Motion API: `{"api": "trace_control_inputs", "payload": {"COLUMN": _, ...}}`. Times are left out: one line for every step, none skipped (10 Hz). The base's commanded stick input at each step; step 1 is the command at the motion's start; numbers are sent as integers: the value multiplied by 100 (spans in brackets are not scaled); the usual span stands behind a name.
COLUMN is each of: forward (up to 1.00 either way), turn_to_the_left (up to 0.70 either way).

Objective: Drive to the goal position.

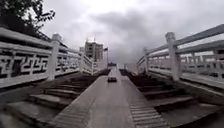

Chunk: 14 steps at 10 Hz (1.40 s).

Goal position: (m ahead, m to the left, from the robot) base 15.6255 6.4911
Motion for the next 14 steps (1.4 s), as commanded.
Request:
{"api": "trace_control_inputs", "payload": {"forward": 69, "turn_to_the_left": 1}}
{"api": "trace_control_inputs", "payload": {"forward": 69, "turn_to_the_left": 1}}
{"api": "trace_control_inputs", "payload": {"forward": 69, "turn_to_the_left": 1}}
{"api": "trace_control_inputs", "payload": {"forward": 69, "turn_to_the_left": 1}}
{"api": "trace_control_inputs", "payload": {"forward": 69, "turn_to_the_left": 1}}
{"api": "trace_control_inputs", "payload": {"forward": 69, "turn_to_the_left": 1}}
{"api": "trace_control_inputs", "payload": {"forward": 69, "turn_to_the_left": 1}}
{"api": "trace_control_inputs", "payload": {"forward": 69, "turn_to_the_left": 1}}
{"api": "trace_control_inputs", "payload": {"forward": 69, "turn_to_the_left": 1}}
{"api": "trace_control_inputs", "payload": {"forward": 69, "turn_to_the_left": 1}}
{"api": "trace_control_inputs", "payload": {"forward": 69, "turn_to_the_left": 1}}
{"api": "trace_control_inputs", "payload": {"forward": 69, "turn_to_the_left": 1}}
{"api": "trace_control_inputs", "payload": {"forward": 69, "turn_to_the_left": 1}}
{"api": "trace_control_inputs", "payload": {"forward": 69, "turn_to_the_left": 1}}
